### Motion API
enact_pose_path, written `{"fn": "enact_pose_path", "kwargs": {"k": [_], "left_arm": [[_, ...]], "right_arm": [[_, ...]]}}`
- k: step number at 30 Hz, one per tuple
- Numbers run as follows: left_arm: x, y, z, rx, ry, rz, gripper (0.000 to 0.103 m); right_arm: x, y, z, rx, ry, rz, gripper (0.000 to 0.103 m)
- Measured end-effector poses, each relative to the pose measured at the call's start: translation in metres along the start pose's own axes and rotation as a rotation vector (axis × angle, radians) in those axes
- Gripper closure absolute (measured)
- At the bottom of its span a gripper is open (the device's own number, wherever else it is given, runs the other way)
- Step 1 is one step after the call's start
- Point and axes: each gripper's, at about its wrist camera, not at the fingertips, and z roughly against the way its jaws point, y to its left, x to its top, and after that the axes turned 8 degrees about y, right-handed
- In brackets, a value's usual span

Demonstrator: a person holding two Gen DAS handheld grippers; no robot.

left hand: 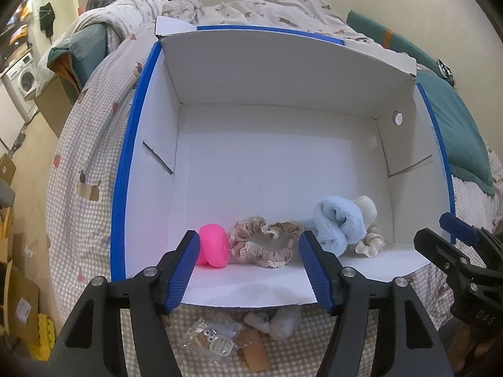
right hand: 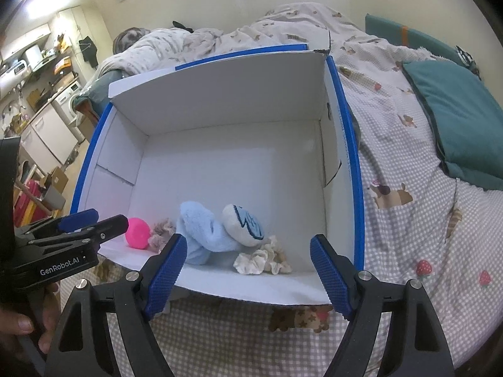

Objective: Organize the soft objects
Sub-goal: 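Withdraw both tools and move the left tool toward the plastic bag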

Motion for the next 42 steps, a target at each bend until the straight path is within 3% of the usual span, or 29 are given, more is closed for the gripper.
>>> {"fn": "enact_pose_path", "kwargs": {"k": [27,37,42], "left_arm": [[-0.006,0.006,0.011,0.013,-0.013,0.01,0.041],[-0.027,0.027,0.048,0.01,-0.042,0.057,0.041],[-0.046,0.044,0.06,0.028,-0.04,0.094,0.041]], "right_arm": [[-0.001,0.003,0.002,0.008,-0.003,-0.008,0.018],[-0.022,0.017,0.03,0.092,-0.07,-0.005,0.018],[-0.045,0.028,0.032,0.119,-0.041,-0.002,0.018]]}}
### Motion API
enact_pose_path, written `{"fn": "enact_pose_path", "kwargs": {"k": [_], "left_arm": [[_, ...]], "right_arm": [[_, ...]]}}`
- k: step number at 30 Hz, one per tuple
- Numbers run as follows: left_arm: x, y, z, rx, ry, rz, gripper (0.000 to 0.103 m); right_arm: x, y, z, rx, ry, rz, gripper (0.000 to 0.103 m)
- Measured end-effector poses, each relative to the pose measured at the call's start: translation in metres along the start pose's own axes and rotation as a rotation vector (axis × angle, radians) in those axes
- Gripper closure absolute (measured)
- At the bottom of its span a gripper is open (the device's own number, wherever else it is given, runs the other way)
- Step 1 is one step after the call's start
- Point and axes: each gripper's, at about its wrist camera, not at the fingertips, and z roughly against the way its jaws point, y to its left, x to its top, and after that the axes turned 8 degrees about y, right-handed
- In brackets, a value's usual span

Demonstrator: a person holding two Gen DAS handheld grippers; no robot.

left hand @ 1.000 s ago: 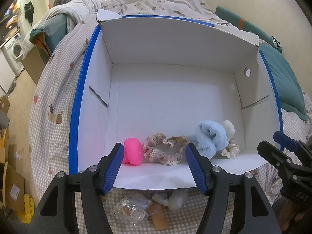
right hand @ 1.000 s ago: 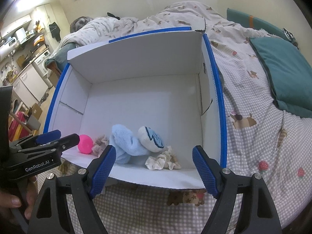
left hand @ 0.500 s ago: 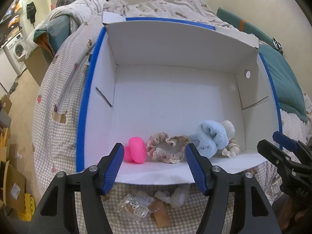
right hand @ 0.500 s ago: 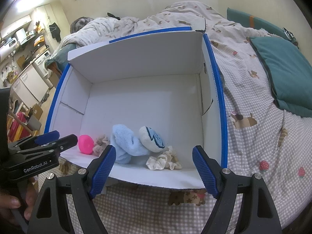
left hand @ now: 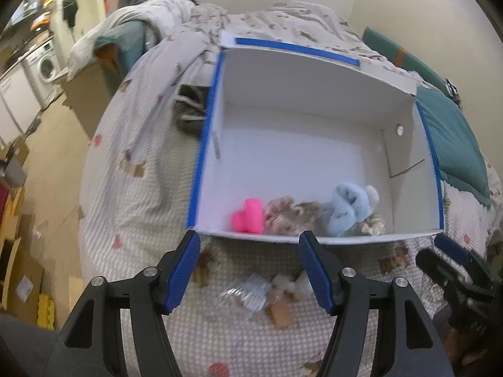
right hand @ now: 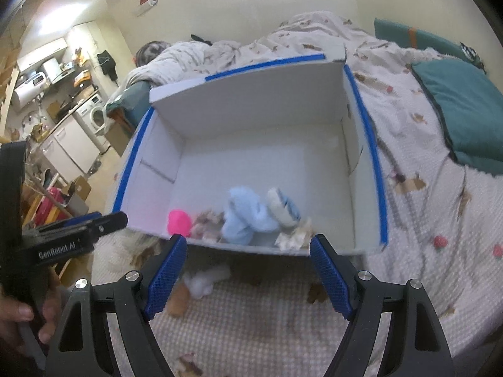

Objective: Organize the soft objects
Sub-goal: 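Withdraw both tools and move the left tool toward the plastic bag, then grasp the clear plastic bag with the left tool while the right tool grasps the tan foam piece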

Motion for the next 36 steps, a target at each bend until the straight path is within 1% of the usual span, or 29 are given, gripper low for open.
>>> {"fn": "enact_pose_path", "kwargs": {"k": [4,7,9,11,19,22,25,26,27,29,31,32,34,35,36], "left_arm": [[-0.021,0.018,0.002,0.017,0.01,0.041,0.041],[-0.037,0.031,-0.006,0.031,0.06,0.068,0.041],[-0.045,0.037,-0.014,0.021,0.102,0.092,0.041],[-0.051,0.038,-0.025,0.007,0.157,0.082,0.041],[-0.049,0.034,-0.067,-0.05,0.278,0.128,0.041],[-0.045,0.023,-0.087,-0.053,0.318,0.096,0.041],[-0.046,0.014,-0.099,-0.044,0.341,0.07,0.041],[-0.047,0.01,-0.102,-0.044,0.346,0.062,0.043],[-0.048,0.007,-0.106,-0.05,0.357,0.053,0.048],[-0.05,0.001,-0.109,-0.059,0.364,0.034,0.053],[-0.05,-0.005,-0.111,-0.044,0.361,0.006,0.059],[-0.051,-0.006,-0.112,-0.042,0.36,0.003,0.07],[-0.05,-0.004,-0.112,-0.055,0.363,0.02,0.077],[-0.049,-0.003,-0.11,-0.073,0.365,0.031,0.081],[-0.048,-0.003,-0.107,-0.086,0.363,0.037,0.081]], "right_arm": [[-0.019,0.01,0.003,0.011,0.021,0.033,0.018],[-0.031,0.016,0.003,0.008,0.042,0.05,0.018],[-0.038,0.017,0.001,-0.002,0.063,0.05,0.018],[-0.042,0.017,-0.002,-0.004,0.08,0.046,0.018],[-0.043,0.022,-0.014,-0.028,0.119,0.058,0.018],[-0.044,0.022,-0.019,-0.027,0.137,0.057,0.018],[-0.043,0.022,-0.022,-0.025,0.143,0.058,0.018],[-0.042,0.022,-0.022,-0.024,0.144,0.056,0.018],[-0.042,0.022,-0.023,-0.022,0.146,0.054,0.018],[-0.042,0.02,-0.024,-0.02,0.149,0.049,0.018],[-0.043,0.02,-0.024,-0.019,0.151,0.048,0.018],[-0.043,0.02,-0.024,-0.017,0.151,0.049,0.018],[-0.044,0.021,-0.024,-0.017,0.152,0.056,0.018],[-0.044,0.021,-0.024,-0.017,0.154,0.057,0.018],[-0.044,0.021,-0.025,-0.018,0.156,0.056,0.018]]}}
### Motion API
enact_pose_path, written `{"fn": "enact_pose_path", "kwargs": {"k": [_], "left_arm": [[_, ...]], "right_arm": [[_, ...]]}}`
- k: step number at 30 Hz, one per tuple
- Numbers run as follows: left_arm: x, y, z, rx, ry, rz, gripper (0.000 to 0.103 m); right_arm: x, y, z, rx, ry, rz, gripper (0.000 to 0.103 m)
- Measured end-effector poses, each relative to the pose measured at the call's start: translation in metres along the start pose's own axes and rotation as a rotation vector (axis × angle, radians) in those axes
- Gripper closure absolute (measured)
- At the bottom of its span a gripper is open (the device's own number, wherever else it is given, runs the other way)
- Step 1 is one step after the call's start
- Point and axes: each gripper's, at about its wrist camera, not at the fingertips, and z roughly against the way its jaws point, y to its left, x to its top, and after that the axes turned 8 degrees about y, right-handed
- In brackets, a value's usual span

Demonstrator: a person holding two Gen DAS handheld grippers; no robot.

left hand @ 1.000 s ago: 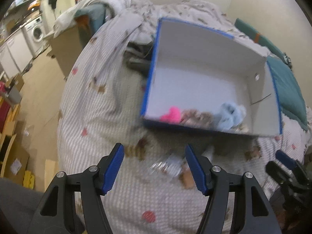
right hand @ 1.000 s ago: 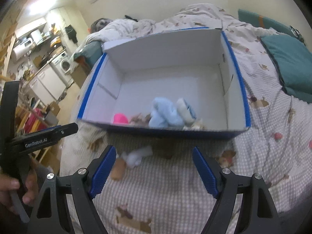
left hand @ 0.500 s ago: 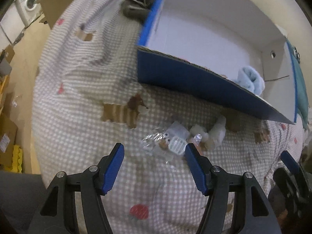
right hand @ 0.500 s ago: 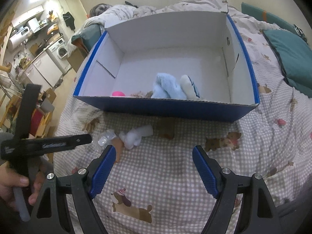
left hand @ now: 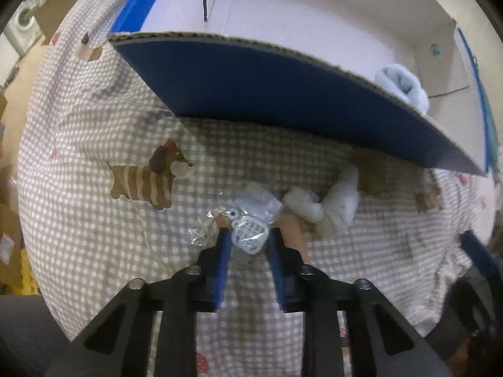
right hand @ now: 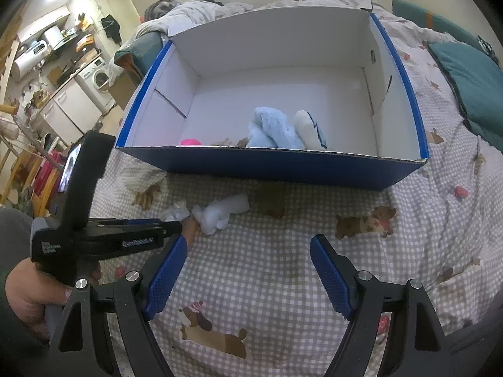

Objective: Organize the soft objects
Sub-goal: 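Grasp the clear plastic bag with the left tool while the right tool grasps the tan foam piece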

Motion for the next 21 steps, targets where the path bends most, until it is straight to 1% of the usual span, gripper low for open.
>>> {"fn": "enact_pose_path", "kwargs": {"k": [5,7,9,12,15,16,18,19,20,21], "left_arm": [[-0.01,0.003,0.026,-0.026,-0.063,-0.003,0.082],[-0.016,0.006,0.036,-0.008,-0.082,0.01,0.082],[-0.029,0.011,0.05,0.004,-0.1,0.03,0.082],[-0.038,0.025,0.069,0.027,-0.132,0.057,0.082],[-0.047,0.044,0.071,0.036,-0.132,0.105,0.082],[-0.049,0.049,0.069,0.035,-0.118,0.125,0.082],[-0.055,0.052,0.063,0.045,-0.093,0.139,0.082],[-0.056,0.055,0.06,0.048,-0.084,0.144,0.082],[-0.055,0.057,0.059,0.058,-0.081,0.153,0.082],[-0.055,0.058,0.059,0.062,-0.083,0.156,0.082]], "right_arm": [[0.0,-0.001,-0.003,-0.011,0.004,-0.007,0.018],[-0.001,-0.001,-0.005,-0.016,0.011,-0.005,0.018],[-0.001,0.001,-0.008,-0.016,0.022,-0.001,0.018],[-0.003,0.008,-0.015,-0.001,0.052,0.018,0.018],[-0.003,0.024,-0.026,0.022,0.095,0.058,0.018],[-0.003,0.03,-0.03,0.035,0.109,0.068,0.021],[-0.003,0.043,-0.045,0.049,0.157,0.084,0.038],[-0.003,0.05,-0.053,0.038,0.184,0.087,0.044],[-0.003,0.056,-0.061,0.035,0.207,0.088,0.052],[-0.003,0.063,-0.07,0.04,0.23,0.086,0.052]]}}
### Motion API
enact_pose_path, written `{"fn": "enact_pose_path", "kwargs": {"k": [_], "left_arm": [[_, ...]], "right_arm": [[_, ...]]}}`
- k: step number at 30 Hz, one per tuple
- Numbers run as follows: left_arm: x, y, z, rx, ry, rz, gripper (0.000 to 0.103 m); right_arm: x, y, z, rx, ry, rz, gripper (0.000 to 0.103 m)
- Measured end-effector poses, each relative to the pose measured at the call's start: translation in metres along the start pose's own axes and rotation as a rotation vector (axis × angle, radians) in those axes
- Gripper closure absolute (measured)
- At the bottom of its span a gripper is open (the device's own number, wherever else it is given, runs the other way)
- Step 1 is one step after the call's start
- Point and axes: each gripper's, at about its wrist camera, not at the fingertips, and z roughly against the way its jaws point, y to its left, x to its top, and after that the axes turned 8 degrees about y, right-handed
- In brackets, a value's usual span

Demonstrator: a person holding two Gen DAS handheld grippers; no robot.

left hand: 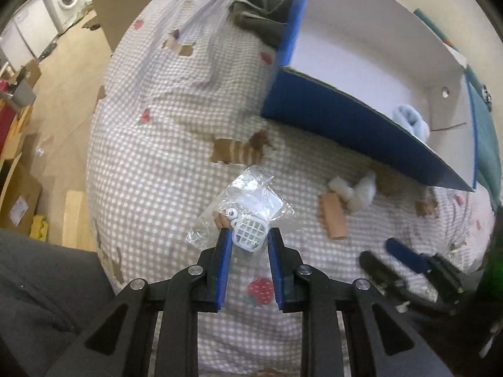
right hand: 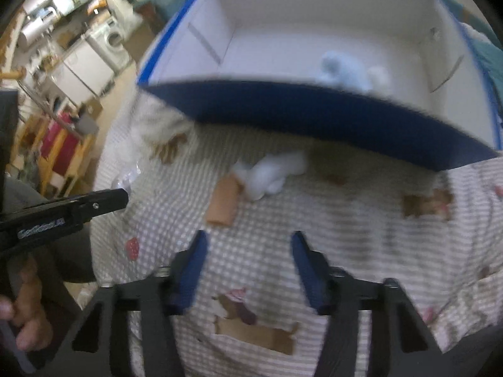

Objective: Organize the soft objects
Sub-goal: 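Grasp the clear plastic bag with the left tool while the right tool grasps the tan foam piece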

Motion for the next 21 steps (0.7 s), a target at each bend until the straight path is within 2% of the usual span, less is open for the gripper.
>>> {"fn": "enact_pose_path", "kwargs": {"k": [3,8,13,15,18,21], "left_arm": [[-0.001,0.0,0.002,-0.004,-0.009,-0.003,0.082],[0.0,-0.002,0.003,-0.013,-0.006,-0.009,0.082],[0.001,-0.002,0.002,-0.015,0.003,-0.003,0.082],[0.002,-0.003,0.001,-0.016,0.005,-0.005,0.082],[0.003,-0.004,0.001,-0.019,0.005,-0.005,0.082],[0.004,-0.005,0.0,-0.019,0.006,-0.004,0.082]], "right_arm": [[0.008,0.014,-0.022,-0.008,0.047,-0.009,0.052],[0.021,0.024,-0.04,-0.045,0.057,-0.003,0.053],[0.032,0.025,-0.049,-0.058,0.063,0.002,0.07],[0.034,0.025,-0.048,-0.055,0.057,0.019,0.089],[0.034,0.03,-0.046,-0.065,0.042,0.047,0.095],[0.029,0.031,-0.041,-0.077,0.03,0.064,0.096]]}}
